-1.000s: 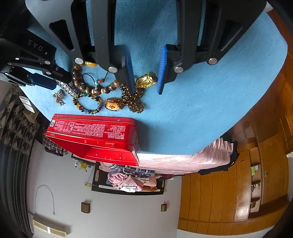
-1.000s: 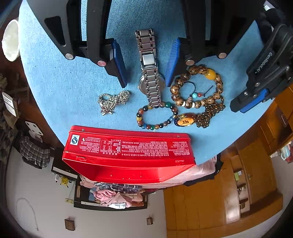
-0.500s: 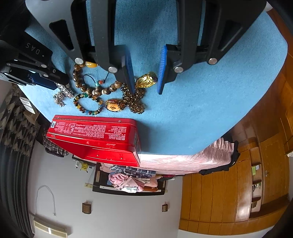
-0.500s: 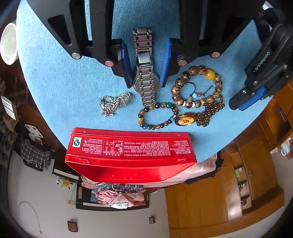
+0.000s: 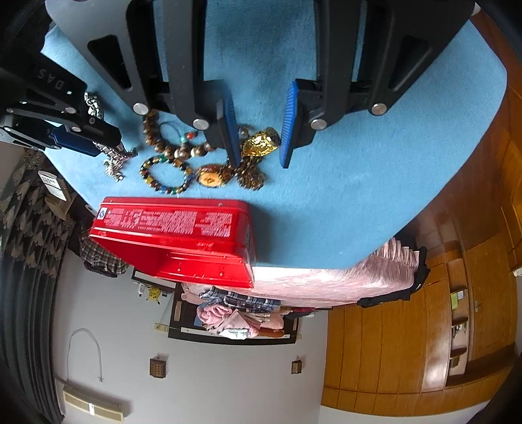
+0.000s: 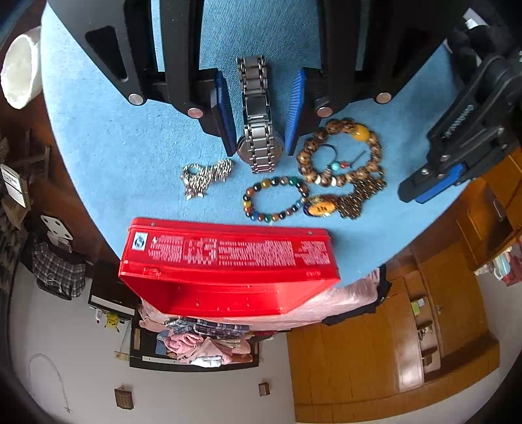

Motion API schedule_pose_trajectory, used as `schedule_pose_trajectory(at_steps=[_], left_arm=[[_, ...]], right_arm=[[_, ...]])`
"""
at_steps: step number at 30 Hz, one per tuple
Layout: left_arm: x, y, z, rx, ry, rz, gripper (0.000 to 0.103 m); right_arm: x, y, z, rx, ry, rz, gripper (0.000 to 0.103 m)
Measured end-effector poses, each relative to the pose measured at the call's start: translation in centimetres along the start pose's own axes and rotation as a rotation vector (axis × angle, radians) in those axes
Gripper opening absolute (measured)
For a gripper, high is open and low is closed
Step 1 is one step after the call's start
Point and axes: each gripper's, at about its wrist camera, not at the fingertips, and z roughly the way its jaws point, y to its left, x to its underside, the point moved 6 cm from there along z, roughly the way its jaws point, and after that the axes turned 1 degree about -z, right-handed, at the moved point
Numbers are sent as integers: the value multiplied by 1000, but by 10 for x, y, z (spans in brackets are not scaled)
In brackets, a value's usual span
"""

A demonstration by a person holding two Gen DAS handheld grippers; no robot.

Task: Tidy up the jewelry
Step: 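Carry the gold pendant and silver watch over the red tin and lower them in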

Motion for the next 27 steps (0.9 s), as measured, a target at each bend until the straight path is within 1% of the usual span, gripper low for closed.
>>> schedule_pose_trajectory(at_steps=[7,17,20,27], left_arm=[[-21,-11,-7,21,-43,2,23],[-56,-28,-1,49,-92,10,23],[-72,-35,2,59,-118,13,23],[-111,-52,19,83,-152,10,23]], right_arm=[[-21,-11,-22,-21,-49,22,29],[-49,-27,-33,-19,-97,33,29],[-64,-32,-36,-16,-118,34,29],[-103,-48,-30,-8,-170,54,29]])
